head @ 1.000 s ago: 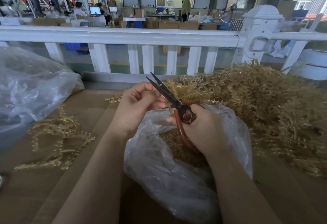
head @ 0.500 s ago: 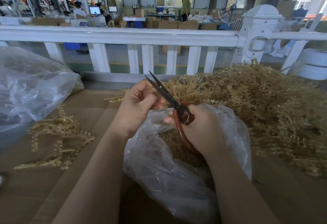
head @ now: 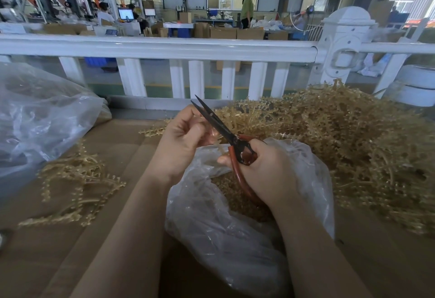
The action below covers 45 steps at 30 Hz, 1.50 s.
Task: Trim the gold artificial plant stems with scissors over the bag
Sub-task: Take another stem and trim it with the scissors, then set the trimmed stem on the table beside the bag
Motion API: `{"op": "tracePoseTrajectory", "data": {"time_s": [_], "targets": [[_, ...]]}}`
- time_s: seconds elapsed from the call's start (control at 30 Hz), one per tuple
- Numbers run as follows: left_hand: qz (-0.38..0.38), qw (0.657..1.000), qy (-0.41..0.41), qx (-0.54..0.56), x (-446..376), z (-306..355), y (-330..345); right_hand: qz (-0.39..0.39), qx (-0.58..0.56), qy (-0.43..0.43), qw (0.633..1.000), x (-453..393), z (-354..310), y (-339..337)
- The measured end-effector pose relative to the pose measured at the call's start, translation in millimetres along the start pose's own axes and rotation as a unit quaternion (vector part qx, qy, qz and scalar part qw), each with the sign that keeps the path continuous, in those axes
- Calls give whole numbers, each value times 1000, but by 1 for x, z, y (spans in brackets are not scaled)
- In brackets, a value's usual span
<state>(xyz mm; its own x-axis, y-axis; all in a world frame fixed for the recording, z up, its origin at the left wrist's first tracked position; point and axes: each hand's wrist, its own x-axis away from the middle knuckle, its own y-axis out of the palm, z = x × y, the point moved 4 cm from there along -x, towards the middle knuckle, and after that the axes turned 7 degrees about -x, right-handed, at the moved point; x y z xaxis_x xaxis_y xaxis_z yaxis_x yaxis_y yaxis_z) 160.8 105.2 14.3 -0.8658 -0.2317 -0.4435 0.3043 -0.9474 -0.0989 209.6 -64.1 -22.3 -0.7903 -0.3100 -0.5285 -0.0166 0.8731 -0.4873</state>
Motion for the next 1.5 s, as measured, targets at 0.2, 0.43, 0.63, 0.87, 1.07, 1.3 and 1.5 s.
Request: {"op": "tracePoseTrajectory", "data": {"time_s": [0.2,0.43,0.63,0.87,1.07,1.3,1.5], "targets": [[53,996,-47,61,-3,-7,-3,8,25,-27,999,2,-4,0],[32,917,-127,377,-1,-14,-8,37,-21,26,999,2,3,-1],[45,895,-130,425,-3,-10,-9,55,38,71,995,0,7,-6],[70,888,-120,438,-4,-8,-16,46,101,78,991,-2,8,-4],[85,885,-123,442,-2,-7,-24,60,103,77,990,-1,8,-5],[198,895,-102,386,3,-10,-64,58,103,74,990,-1,9,-4],[441,867,-224,64,23,-31,-117,34,111,81,990,-1,9,-3]]}}
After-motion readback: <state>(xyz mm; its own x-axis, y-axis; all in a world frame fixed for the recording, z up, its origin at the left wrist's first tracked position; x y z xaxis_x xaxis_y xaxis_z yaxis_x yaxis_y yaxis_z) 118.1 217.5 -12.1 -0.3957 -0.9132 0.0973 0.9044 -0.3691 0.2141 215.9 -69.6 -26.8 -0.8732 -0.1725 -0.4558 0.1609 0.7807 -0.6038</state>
